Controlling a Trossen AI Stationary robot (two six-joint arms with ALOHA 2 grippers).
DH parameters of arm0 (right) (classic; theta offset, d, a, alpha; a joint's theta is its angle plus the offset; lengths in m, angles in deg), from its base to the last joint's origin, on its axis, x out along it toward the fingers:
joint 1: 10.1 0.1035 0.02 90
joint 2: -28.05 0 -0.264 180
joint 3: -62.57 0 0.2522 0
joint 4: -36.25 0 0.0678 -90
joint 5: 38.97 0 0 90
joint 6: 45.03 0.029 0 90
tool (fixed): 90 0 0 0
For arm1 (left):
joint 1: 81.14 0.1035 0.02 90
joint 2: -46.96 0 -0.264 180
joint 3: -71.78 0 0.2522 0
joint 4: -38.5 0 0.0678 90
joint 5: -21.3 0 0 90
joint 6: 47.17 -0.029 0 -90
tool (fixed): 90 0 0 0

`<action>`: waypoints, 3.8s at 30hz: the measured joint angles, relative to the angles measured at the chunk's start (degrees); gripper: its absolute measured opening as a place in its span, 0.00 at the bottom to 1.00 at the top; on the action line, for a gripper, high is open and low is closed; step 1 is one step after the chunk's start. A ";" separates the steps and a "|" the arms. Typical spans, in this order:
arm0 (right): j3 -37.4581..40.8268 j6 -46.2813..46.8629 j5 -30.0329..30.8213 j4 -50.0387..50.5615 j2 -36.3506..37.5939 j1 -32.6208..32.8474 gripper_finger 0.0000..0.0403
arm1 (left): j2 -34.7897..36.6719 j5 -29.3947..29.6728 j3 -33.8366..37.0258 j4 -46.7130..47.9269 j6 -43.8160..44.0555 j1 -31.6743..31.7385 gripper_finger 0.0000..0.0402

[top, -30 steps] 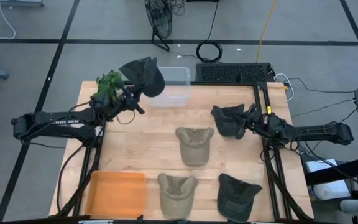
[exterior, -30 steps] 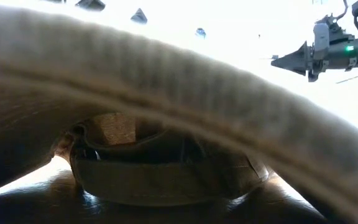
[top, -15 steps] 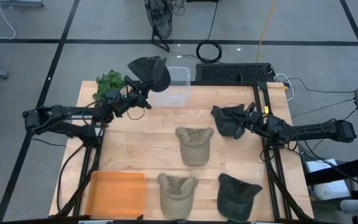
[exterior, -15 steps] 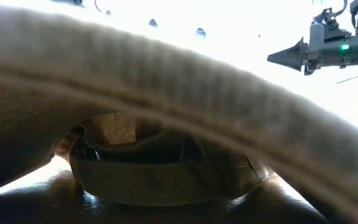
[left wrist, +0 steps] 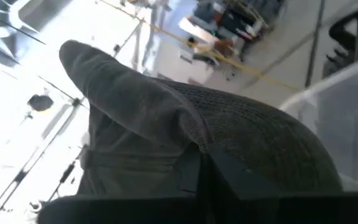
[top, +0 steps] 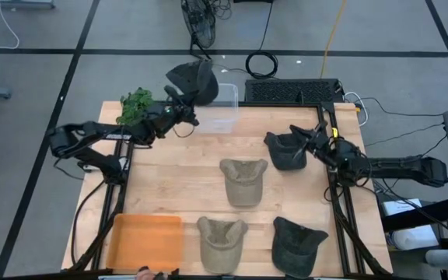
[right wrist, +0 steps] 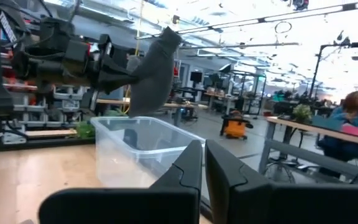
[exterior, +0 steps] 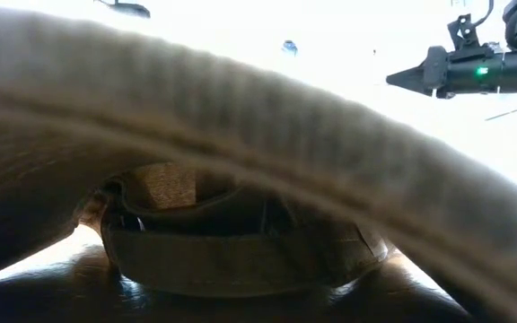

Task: Pick & Place hat
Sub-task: Put the top left black cap into the transparent bin, then adjust the transparent bin

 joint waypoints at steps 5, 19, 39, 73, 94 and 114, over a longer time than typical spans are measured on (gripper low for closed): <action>0.00 -0.53 -4.29 -2.49 -0.56 -4.50 0.00 | -1.75 -3.40 -7.33 16.84 3.77 2.84 0.05; 0.00 2.42 -6.73 -3.23 -3.39 -11.07 0.00 | -6.92 -7.55 -12.26 24.94 1.70 6.36 0.06; 0.00 8.92 -7.08 -1.89 -4.44 -11.31 0.00 | -7.53 -6.62 -12.26 28.23 6.81 6.19 0.14; 0.00 10.60 -7.08 -1.04 -4.49 -11.20 0.00 | -7.51 0.62 -12.24 29.82 2.99 0.24 0.43; 0.00 10.59 -7.06 -1.00 -4.68 -11.18 0.00 | 1.79 1.56 -12.24 36.28 13.05 -3.00 0.44; 0.00 10.59 -6.91 -1.04 -4.93 -11.18 0.00 | 13.61 -28.66 -12.22 55.23 33.81 -3.56 0.44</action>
